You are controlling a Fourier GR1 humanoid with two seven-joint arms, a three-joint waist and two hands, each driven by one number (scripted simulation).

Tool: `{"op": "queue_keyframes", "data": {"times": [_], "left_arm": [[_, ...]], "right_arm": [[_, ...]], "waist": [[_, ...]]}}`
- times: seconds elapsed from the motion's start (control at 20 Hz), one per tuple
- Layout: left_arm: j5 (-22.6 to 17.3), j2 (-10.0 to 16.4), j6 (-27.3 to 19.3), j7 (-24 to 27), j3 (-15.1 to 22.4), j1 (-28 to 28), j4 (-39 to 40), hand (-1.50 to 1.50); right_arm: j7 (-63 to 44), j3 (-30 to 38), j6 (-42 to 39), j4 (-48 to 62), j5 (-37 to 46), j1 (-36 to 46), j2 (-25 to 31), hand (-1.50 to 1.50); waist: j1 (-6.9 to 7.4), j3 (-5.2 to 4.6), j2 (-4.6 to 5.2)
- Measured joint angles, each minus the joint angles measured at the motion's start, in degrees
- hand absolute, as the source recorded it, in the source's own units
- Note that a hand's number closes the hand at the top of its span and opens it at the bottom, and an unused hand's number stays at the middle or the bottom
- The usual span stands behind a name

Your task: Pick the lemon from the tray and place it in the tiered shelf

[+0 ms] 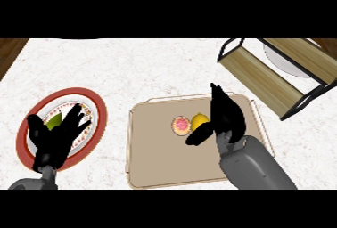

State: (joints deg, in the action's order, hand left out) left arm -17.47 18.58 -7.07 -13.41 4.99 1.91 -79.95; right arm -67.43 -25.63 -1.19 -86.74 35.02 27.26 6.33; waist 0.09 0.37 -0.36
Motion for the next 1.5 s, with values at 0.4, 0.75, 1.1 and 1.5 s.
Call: {"op": "queue_keyframes", "data": {"times": [0.4, 0.75, 1.1, 1.5], "left_arm": [[0.74, -0.43, 0.36, 0.39, -1.18, 1.07, 1.81, 0.0], [1.77, -0.97, 0.74, -0.27, -1.72, 1.19, 1.59, 0.0], [2.63, -2.02, 1.13, -1.49, -2.31, 1.5, 0.71, 0.0], [3.38, -2.64, 1.86, -1.55, -2.89, 1.27, 0.86, 0.0]], "right_arm": [[1.05, 1.25, -0.37, 4.76, 6.22, -1.56, -3.05, -1.5], [4.31, 3.46, 0.29, 8.63, 10.44, -2.48, -4.89, -1.5], [7.47, 4.23, 4.43, 13.58, 11.55, -2.36, -5.83, -1.5], [10.59, 2.28, -0.34, 16.73, 8.06, -1.14, -5.22, 1.5]], "waist": [[-0.05, 0.1, 0.01], [0.09, 0.11, 0.02], [0.26, 0.04, 0.07], [0.19, -0.52, -0.58]]}}
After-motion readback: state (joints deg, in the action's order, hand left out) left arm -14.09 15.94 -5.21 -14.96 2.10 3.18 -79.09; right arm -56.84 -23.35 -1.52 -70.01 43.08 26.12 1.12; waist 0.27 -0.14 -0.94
